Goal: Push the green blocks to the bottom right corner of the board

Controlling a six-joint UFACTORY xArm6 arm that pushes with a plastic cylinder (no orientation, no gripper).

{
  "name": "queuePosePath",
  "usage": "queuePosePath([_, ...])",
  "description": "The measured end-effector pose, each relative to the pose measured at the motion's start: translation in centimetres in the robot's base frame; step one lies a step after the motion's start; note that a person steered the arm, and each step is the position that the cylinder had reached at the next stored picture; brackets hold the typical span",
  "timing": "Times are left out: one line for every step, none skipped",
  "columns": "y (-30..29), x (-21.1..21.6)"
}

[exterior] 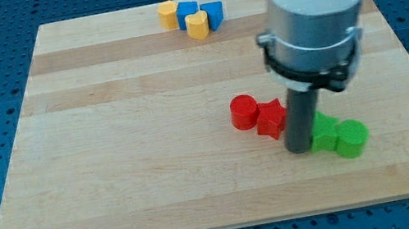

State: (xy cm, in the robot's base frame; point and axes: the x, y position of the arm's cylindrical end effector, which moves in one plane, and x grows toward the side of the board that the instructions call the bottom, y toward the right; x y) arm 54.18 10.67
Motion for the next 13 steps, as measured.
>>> queuePosePath([2.7,0.6])
queuePosePath([3.0,0.6])
queuePosePath([2.4,-0.7])
queuePosePath([2.0,-2.6])
queuePosePath([3.3,-3.0])
queuePosePath([4.6,-3.0])
queuePosePath([5.7,-3.0])
queuePosePath([6.4,-3.0])
queuePosePath([6.4,-3.0])
queuePosePath([6.4,-3.2])
queuePosePath([6.4,-3.4])
queuePosePath([6.4,-3.4])
queuePosePath([6.1,-3.4])
